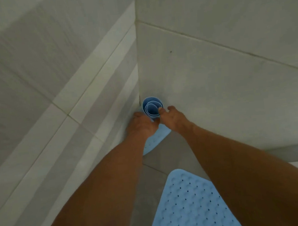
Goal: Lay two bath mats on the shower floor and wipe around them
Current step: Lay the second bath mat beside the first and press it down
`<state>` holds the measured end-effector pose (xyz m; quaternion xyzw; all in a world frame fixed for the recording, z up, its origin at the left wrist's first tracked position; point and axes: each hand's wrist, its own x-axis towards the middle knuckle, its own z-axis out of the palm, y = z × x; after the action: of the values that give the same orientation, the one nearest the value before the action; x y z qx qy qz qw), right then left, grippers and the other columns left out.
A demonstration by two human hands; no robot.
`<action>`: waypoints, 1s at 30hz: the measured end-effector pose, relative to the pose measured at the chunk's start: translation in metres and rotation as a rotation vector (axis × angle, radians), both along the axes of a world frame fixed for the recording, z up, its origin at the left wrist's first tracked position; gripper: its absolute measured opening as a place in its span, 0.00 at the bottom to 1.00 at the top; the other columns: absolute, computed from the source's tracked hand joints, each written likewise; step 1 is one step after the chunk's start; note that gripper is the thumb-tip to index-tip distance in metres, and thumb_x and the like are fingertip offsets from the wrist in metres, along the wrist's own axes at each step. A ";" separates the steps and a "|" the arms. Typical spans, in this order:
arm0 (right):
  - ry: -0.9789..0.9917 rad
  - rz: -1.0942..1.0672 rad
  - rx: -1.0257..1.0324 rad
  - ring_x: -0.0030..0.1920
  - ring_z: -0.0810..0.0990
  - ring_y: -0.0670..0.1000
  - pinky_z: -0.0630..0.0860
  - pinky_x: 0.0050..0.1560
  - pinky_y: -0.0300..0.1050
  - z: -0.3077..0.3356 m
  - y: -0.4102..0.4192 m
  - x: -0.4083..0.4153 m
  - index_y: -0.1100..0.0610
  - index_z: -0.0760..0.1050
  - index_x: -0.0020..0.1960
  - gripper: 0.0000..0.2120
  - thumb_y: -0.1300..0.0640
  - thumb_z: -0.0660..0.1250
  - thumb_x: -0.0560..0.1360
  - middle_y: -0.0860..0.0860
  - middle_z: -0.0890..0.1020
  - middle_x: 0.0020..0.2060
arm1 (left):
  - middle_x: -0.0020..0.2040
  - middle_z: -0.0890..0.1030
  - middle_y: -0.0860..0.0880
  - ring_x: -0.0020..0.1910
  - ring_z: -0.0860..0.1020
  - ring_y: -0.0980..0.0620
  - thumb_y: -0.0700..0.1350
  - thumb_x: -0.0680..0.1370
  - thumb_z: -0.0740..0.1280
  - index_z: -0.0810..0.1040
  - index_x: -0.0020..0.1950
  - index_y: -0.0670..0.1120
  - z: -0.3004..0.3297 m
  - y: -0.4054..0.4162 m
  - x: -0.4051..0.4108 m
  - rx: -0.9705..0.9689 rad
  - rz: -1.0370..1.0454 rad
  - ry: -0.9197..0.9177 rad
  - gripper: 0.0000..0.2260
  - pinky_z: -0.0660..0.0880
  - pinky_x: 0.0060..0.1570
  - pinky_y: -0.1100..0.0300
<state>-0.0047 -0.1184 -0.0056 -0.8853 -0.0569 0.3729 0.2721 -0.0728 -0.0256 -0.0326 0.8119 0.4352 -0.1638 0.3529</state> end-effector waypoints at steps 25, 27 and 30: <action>-0.071 -0.038 0.113 0.49 0.82 0.51 0.73 0.48 0.40 0.037 -0.258 -0.093 0.51 0.78 0.63 0.14 0.55 0.66 0.78 0.52 0.85 0.53 | 0.27 0.75 0.55 0.35 0.77 0.49 0.45 0.67 0.60 0.75 0.30 0.48 0.139 -0.139 -0.031 0.082 -0.532 -0.305 0.07 0.74 0.38 0.59; -0.092 -0.113 0.077 0.52 0.82 0.54 0.71 0.47 0.37 0.036 -0.289 -0.122 0.53 0.78 0.63 0.16 0.56 0.69 0.76 0.53 0.85 0.53 | 0.23 0.70 0.55 0.29 0.70 0.52 0.40 0.67 0.61 0.74 0.28 0.45 0.163 -0.179 -0.037 0.040 -0.548 -0.333 0.08 0.69 0.31 0.62; -0.072 -0.197 0.076 0.56 0.82 0.54 0.71 0.49 0.37 0.032 -0.338 -0.165 0.54 0.79 0.62 0.16 0.54 0.71 0.74 0.54 0.84 0.53 | 0.27 0.70 0.50 0.29 0.68 0.52 0.38 0.66 0.60 0.77 0.34 0.39 0.199 -0.239 -0.057 0.027 -0.608 -0.338 0.07 0.67 0.28 0.62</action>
<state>-0.1695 -0.4563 0.0269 -0.8885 0.0066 0.3097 0.3386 -0.1297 -0.2641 0.1666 0.9247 0.1110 -0.1191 0.3442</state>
